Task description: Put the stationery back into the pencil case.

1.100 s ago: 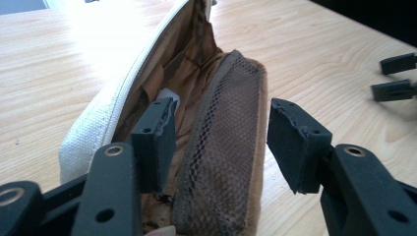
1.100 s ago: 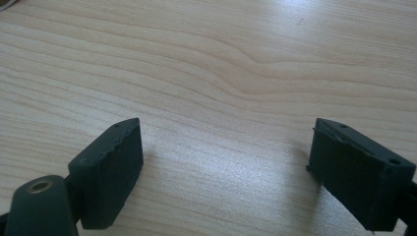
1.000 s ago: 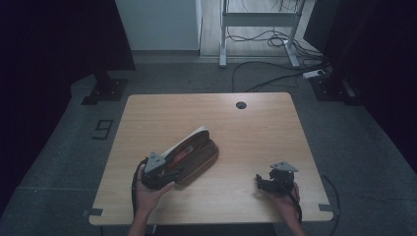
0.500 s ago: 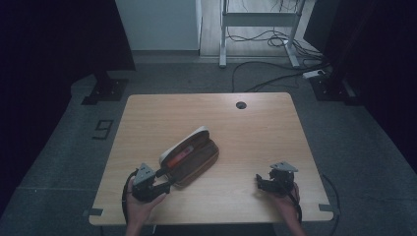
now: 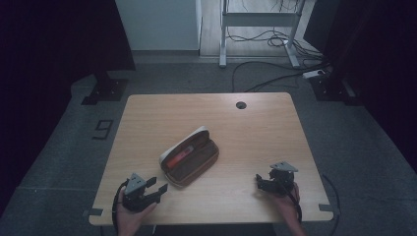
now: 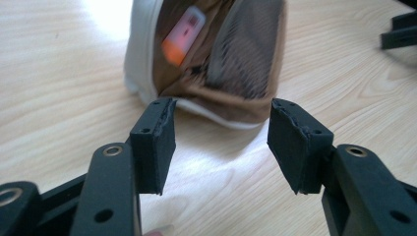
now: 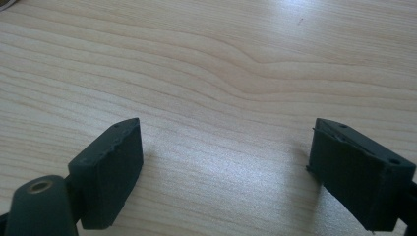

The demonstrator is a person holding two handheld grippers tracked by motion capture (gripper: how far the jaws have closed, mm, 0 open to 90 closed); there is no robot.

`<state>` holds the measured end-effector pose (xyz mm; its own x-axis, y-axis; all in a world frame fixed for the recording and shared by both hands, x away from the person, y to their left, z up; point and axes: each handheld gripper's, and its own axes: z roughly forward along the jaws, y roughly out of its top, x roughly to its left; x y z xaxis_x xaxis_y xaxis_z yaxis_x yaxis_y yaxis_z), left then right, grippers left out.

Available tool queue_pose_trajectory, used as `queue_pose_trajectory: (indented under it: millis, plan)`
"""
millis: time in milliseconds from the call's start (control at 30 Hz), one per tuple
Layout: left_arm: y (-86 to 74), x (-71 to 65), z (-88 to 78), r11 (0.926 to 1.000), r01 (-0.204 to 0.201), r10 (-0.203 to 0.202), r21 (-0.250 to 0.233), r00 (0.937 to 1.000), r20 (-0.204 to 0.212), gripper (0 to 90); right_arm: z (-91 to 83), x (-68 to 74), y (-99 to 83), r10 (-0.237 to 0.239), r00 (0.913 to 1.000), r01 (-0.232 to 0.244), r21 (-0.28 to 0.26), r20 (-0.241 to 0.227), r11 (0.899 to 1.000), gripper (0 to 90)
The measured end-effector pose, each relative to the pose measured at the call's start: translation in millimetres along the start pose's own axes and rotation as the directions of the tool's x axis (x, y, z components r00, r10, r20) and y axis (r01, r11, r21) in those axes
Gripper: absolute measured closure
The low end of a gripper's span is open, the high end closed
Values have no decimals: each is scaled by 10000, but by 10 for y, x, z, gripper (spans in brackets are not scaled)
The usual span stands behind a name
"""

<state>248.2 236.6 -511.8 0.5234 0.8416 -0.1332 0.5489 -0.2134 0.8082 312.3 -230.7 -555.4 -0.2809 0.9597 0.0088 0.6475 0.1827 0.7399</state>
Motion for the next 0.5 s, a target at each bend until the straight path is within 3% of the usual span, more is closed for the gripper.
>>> queue_pose_trajectory:
  millis: [233,500]
  plan:
    - [-53,32,47,9994,-84,87,349,9999,-86,433,0,0,0,1,10000,-1,1,-1,10000,126]
    - [-65,45,53,9996,22,-21,294,10000,-37,433,0,1,0,2,10000,-2,-2,-1,10000,126]
